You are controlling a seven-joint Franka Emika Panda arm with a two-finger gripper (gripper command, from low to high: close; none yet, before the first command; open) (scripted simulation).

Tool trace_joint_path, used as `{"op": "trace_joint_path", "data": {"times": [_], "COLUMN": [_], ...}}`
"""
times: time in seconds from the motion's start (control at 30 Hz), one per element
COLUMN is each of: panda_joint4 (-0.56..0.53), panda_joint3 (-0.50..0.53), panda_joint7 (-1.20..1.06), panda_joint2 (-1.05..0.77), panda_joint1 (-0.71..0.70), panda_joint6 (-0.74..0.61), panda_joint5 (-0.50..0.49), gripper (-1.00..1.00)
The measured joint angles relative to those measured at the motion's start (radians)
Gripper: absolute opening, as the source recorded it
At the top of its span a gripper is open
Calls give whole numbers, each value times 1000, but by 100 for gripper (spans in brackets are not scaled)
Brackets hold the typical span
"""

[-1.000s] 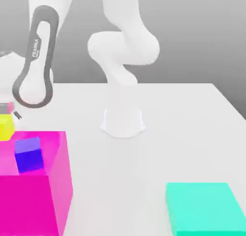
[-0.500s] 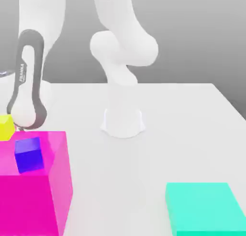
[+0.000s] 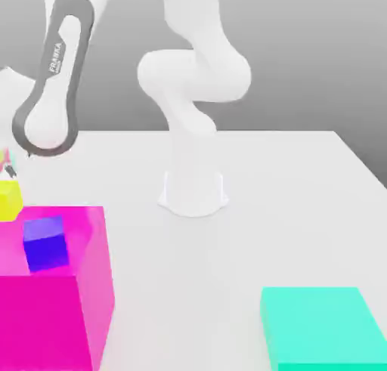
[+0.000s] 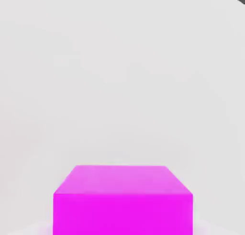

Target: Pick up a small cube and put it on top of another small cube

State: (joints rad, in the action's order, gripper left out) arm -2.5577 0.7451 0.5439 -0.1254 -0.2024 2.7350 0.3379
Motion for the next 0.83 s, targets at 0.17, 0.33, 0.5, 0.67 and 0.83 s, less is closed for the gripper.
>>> {"op": "trace_joint_path", "data": {"times": [0.17,0.33,0.5,0.67,0.83], "panda_joint4": [155,243,277,206,206], "panda_joint3": [-12,-62,-175,-188,-188], "panda_joint7": [109,216,282,282,282], "panda_joint2": [82,214,354,320,320], "panda_joint1": [47,95,111,115,115], "panda_joint6": [-199,-414,-635,-552,-552], "panda_joint5": [-90,-262,-434,-454,-454], "gripper": [-100,-100,-100,100,100]}}
